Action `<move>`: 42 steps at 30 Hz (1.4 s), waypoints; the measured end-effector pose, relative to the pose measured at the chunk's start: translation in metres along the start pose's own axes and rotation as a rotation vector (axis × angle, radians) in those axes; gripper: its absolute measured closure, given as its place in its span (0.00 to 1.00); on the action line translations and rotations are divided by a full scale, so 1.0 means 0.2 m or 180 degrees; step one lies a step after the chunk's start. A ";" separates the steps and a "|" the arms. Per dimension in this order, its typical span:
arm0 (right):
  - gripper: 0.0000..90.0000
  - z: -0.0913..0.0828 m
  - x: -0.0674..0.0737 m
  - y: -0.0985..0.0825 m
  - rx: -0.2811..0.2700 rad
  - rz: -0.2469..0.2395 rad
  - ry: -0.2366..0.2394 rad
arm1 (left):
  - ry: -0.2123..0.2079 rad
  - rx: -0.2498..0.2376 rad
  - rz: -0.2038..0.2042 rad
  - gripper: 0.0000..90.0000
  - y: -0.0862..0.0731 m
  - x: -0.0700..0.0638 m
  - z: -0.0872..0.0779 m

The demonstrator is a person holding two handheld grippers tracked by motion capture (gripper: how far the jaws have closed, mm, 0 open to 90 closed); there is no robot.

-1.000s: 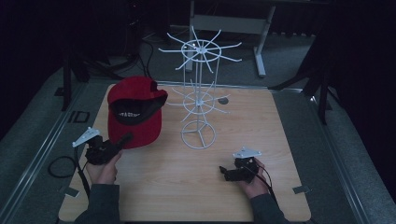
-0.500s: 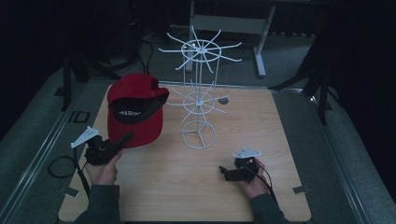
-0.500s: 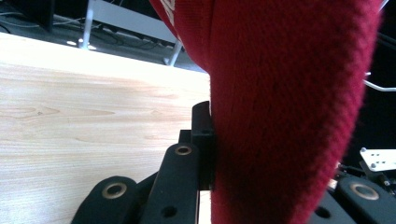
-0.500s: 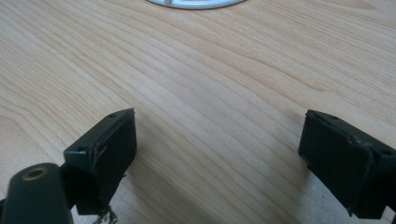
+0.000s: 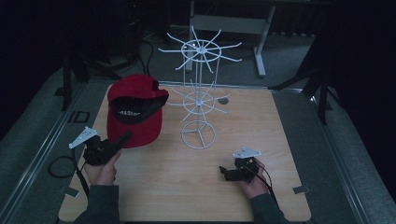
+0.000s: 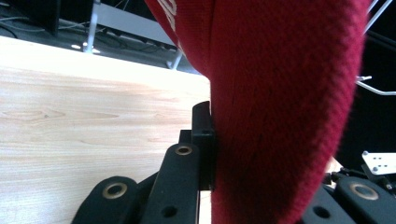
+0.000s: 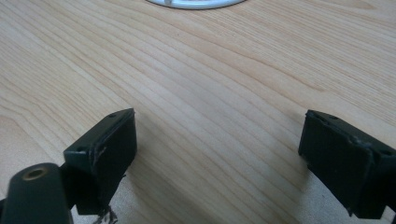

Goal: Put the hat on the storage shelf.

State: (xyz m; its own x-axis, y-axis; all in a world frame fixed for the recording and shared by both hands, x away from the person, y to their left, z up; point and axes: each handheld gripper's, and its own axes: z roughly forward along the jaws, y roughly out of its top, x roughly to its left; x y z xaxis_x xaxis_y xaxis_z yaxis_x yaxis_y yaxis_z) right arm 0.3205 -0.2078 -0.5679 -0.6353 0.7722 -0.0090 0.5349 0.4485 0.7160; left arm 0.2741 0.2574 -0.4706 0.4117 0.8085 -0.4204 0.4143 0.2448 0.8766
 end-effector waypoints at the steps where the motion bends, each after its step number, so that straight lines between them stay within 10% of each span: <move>1: 0.12 0.00 0.00 0.00 0.0000 -0.0001 0.0000 | -0.0015 -0.0004 0.0032 0.94 0.00 0.00 0.00; 42: 0.12 0.00 0.00 0.00 -0.0006 0.0012 -0.0006 | -0.0033 -0.0399 0.0186 0.94 0.14 -0.10 -0.15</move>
State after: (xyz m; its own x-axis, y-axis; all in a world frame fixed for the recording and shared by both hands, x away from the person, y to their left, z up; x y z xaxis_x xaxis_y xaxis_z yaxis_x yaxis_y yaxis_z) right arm 0.3202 -0.2076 -0.5680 -0.6321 0.7748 -0.0076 0.5363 0.4446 0.7175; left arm 0.2530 0.2632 -0.4311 0.4408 0.8180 -0.3695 0.2849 0.2629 0.9218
